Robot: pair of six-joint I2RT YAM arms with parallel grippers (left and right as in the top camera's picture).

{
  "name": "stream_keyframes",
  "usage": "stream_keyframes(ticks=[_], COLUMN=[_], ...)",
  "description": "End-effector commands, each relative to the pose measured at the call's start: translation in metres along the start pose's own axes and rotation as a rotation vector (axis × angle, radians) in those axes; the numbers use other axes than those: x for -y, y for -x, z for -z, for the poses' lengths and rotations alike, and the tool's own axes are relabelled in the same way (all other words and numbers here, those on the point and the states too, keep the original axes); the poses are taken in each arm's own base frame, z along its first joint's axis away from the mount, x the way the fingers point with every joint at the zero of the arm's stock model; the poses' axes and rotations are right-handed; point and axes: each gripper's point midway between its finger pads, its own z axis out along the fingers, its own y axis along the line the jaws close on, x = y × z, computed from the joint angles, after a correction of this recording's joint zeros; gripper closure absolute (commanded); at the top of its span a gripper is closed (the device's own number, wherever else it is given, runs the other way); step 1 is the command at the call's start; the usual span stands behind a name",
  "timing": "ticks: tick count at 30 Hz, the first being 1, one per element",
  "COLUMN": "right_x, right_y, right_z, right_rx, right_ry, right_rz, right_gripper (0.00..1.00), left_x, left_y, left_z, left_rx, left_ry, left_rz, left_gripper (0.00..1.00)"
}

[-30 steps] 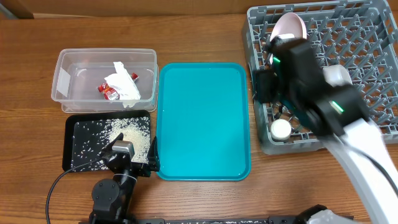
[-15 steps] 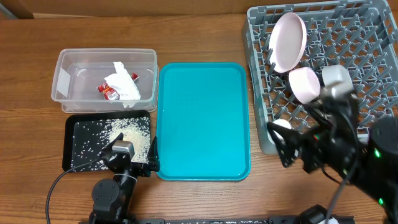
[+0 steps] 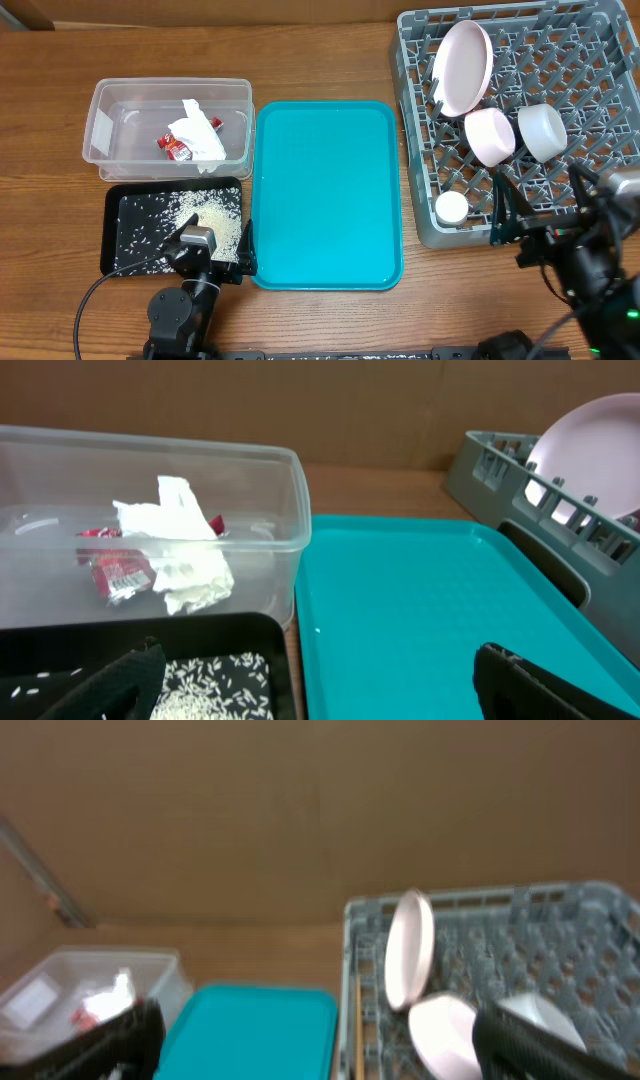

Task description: Sort waste into correct bins and load items into the dishwasher

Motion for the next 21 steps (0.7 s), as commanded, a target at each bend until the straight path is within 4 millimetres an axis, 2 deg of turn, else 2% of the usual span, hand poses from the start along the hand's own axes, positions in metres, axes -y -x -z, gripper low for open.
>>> stream_keyframes(ticks=[1,7,14,18,21], right_x=[0.023,0.039,0.056,0.075,0.082], right_y=[-0.05,-0.114,-0.152,-0.172,-0.184], right_z=[-0.015,-0.028,-0.044,-0.053,-0.058], right_rx=[-0.01,0.025,0.11,0.167,0.203], right_ry=[-0.068,-0.08,-0.109,-0.165,-0.172], right_rz=[-0.003,-0.03,-0.04,-0.049,-0.05], right_gripper=[0.0,0.0,0.0,0.0,0.0], left_x=[0.003,0.003,0.003,0.003,0.003], left_y=[0.0,0.0,0.0,0.0,0.0], left_z=[0.0,0.0,0.0,0.0,0.0], left_rx=[0.005,0.005,0.005,0.005,0.005], left_ry=[-0.017,-0.017,-0.017,-0.017,-0.017], left_rz=[-0.02,-0.02,-0.02,-0.02,-0.02], left_gripper=[0.0,0.0,0.0,0.0,0.0])
